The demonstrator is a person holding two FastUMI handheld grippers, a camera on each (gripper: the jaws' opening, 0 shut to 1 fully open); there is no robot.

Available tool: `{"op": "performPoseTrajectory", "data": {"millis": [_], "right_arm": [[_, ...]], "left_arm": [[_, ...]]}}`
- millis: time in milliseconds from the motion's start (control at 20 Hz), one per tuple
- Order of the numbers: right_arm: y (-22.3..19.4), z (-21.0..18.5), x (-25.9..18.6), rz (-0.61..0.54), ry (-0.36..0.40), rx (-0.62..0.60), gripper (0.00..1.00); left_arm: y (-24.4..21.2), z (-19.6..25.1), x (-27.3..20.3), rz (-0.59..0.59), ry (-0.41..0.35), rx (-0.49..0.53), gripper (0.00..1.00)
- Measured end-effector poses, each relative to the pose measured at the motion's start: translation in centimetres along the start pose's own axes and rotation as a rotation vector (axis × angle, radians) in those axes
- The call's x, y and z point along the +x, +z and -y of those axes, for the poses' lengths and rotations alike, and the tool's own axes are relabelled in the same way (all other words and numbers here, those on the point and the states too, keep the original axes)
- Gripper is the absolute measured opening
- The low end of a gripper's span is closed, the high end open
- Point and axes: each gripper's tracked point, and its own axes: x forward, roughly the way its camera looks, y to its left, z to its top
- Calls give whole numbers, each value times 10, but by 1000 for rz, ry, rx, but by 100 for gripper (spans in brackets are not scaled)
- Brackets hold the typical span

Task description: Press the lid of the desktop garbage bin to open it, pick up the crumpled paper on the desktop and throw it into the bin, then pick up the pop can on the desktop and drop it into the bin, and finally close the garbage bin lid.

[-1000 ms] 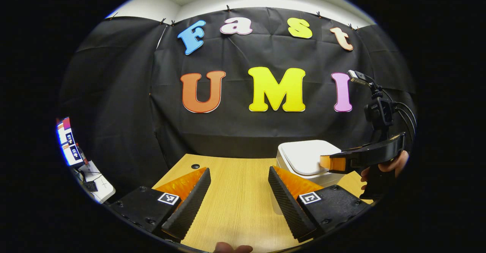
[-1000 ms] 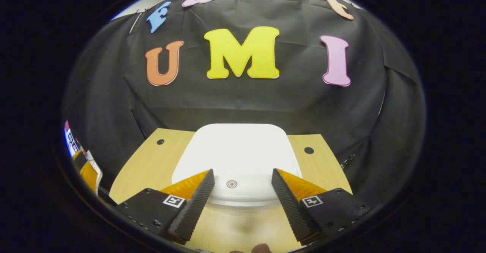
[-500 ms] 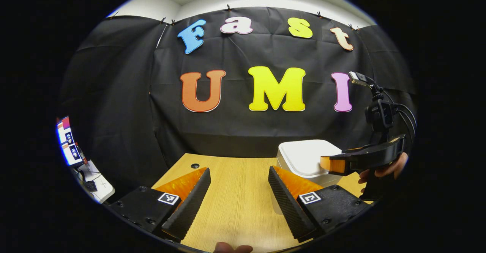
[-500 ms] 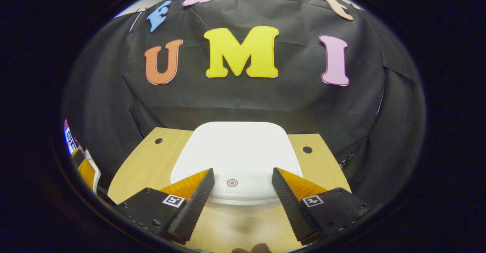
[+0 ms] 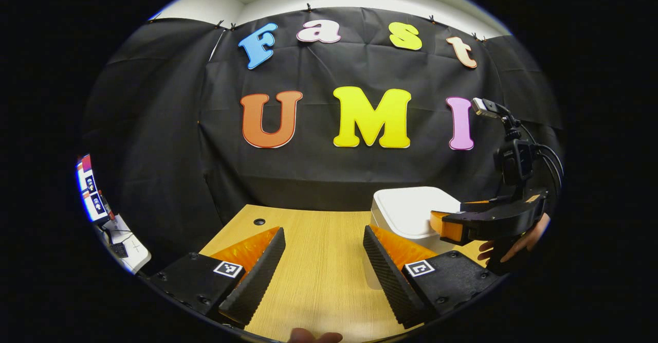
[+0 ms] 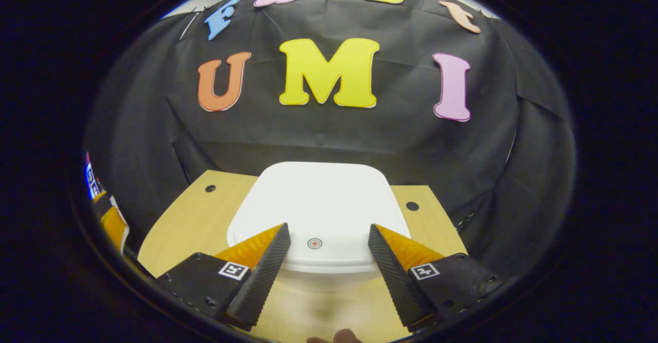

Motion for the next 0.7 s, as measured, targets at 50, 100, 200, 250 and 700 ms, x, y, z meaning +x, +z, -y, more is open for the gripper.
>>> {"op": "performPoseTrajectory", "data": {"millis": [50, 100, 200, 250, 700], "right_arm": [[-3, 0, 0, 3, -2, 3, 98], [-1, 0, 1, 18, -1, 5, 98], [-5, 0, 3, 28, 14, 35, 98], [-6, 0, 4, 34, 18, 22, 98], [8, -1, -7, 166, -4, 24, 94]], "left_arm": [[-1, 0, 1, -1, -1, -1, 98], [0, 1, 1, -2, -4, -2, 99], [4, 4, 2, 6, -13, -1, 99], [6, 5, 3, 11, -17, 1, 99], [33, 23, 2, 70, -53, 11, 98]]}}
